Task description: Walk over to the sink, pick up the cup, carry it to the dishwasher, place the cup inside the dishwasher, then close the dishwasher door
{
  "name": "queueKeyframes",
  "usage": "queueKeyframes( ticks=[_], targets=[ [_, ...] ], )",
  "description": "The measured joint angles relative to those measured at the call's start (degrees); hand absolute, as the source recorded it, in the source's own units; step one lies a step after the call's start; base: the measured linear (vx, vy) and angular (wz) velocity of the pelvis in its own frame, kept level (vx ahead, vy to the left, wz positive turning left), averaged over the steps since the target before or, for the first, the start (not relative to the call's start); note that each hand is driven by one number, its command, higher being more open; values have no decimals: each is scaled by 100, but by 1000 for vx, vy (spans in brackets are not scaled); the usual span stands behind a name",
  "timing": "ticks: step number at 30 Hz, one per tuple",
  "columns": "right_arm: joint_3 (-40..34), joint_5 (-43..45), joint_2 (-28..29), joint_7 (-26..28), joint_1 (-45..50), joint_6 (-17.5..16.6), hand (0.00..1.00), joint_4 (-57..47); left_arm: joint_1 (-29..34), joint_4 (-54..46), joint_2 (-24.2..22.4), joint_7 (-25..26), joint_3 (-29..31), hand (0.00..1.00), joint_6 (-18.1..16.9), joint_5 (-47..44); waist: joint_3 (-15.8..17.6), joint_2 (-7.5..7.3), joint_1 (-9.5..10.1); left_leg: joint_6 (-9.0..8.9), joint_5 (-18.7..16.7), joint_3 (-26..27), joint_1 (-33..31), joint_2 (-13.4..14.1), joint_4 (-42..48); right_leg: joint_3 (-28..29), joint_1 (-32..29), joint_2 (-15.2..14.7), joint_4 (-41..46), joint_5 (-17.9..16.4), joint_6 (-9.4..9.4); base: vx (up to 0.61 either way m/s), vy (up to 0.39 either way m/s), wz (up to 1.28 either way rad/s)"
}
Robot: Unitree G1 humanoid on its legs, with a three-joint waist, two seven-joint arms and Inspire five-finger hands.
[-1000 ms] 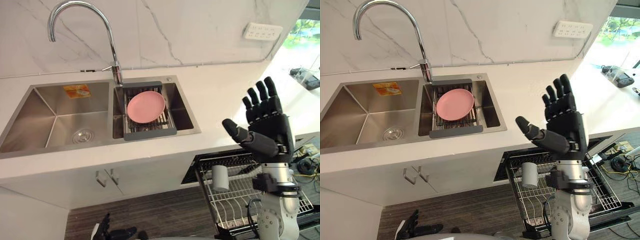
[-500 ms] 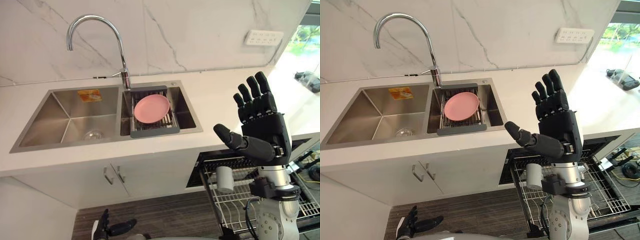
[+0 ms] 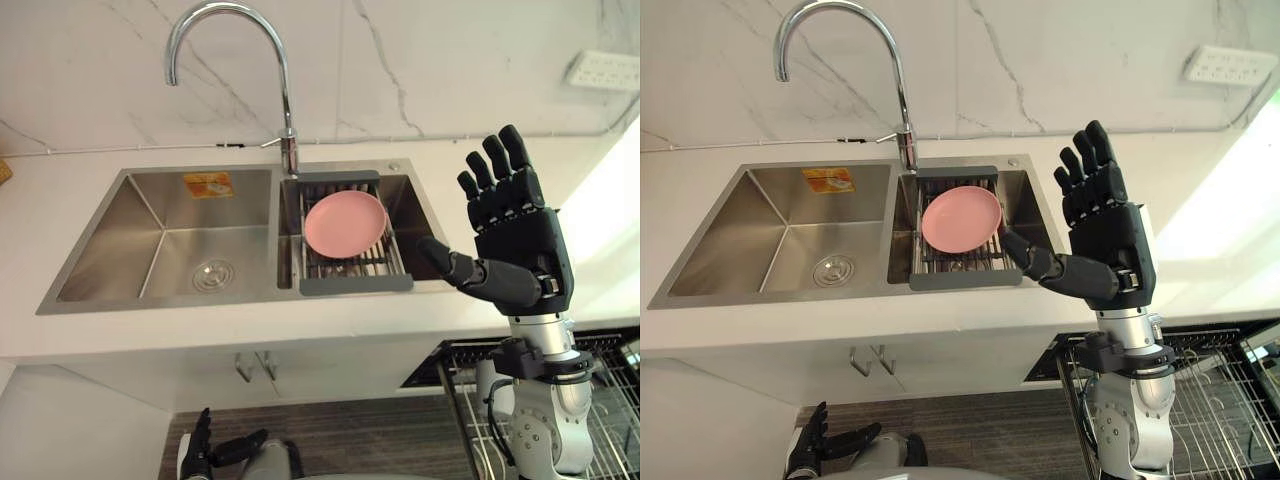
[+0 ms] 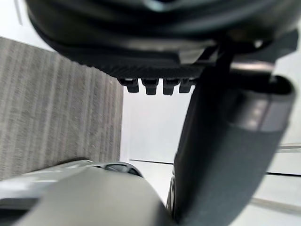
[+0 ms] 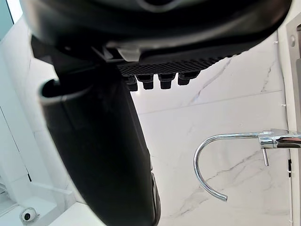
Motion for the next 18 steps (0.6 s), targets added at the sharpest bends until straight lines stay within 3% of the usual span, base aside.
queueKeyframes(
  ticks=[1,2,4,5,6,8,10,12,13,18],
  targets=[
    [-4,0,-23,7,-38,-1,100,79,-19,34,41,2,-68,100,10,3,-28,-16,6,-21,-50,-24,67,-57,-131,15,-172,-28,335,-1,1,126,175,-30],
    [24,-3,-43,32,-163,2,100,263,-85,193,64,20,-79,100,20,4,-30,-15,17,29,-83,-45,313,-174,-531,76,-841,-117,1563,34,17,85,121,-42],
    [45,-1,-43,95,-247,5,100,358,-93,264,106,34,-132,100,99,-1,-1,-34,0,38,-85,-43,586,-295,-850,101,-1480,-224,2780,160,69,127,140,-40],
    [74,-2,-60,169,-250,-11,100,474,-85,388,197,36,-329,100,169,7,20,15,-103,-58,46,16,975,-305,-1106,-95,-1854,-255,3554,87,-32,165,142,-16],
    [148,-1,-70,168,-250,-32,100,532,-63,414,224,34,-379,100,197,7,16,37,-175,-40,114,85,1084,-295,-1177,-256,-1907,-266,3572,62,-72,193,92,-16],
    [365,-2,-77,185,-261,-126,100,650,-36,418,308,31,-448,100,252,4,-93,-56,-211,28,146,230,1268,-335,-1287,-660,-2101,-239,2919,177,-145,134,12,-26],
    [597,-4,-144,249,-434,-203,100,782,-73,548,387,25,-405,100,433,-6,-164,-163,-230,12,137,218,1202,-320,-1191,-1075,-1971,-26,1455,486,-313,256,-80,-24],
    [649,-8,-242,254,-714,-205,100,1019,-137,562,355,53,-402,100,506,-11,-141,-107,-175,-73,84,133,1162,-233,-1182,-1070,-1591,181,591,653,-301,159,-84,-21],
    [479,-5,-366,-49,-990,-206,100,1173,-379,580,306,119,-403,100,547,123,190,-10,-166,-72,61,-120,1084,-253,-1200,-1037,-1101,398,-675,1275,-189,52,-38,-14],
    [480,-5,-366,-49,-990,-206,100,1173,-366,581,302,94,-390,100,539,102,191,-8,-154,-72,61,-102,1086,-245,-1200,-1018,-1099,405,-700,1288,-186,0,0,-1]
  ],
)
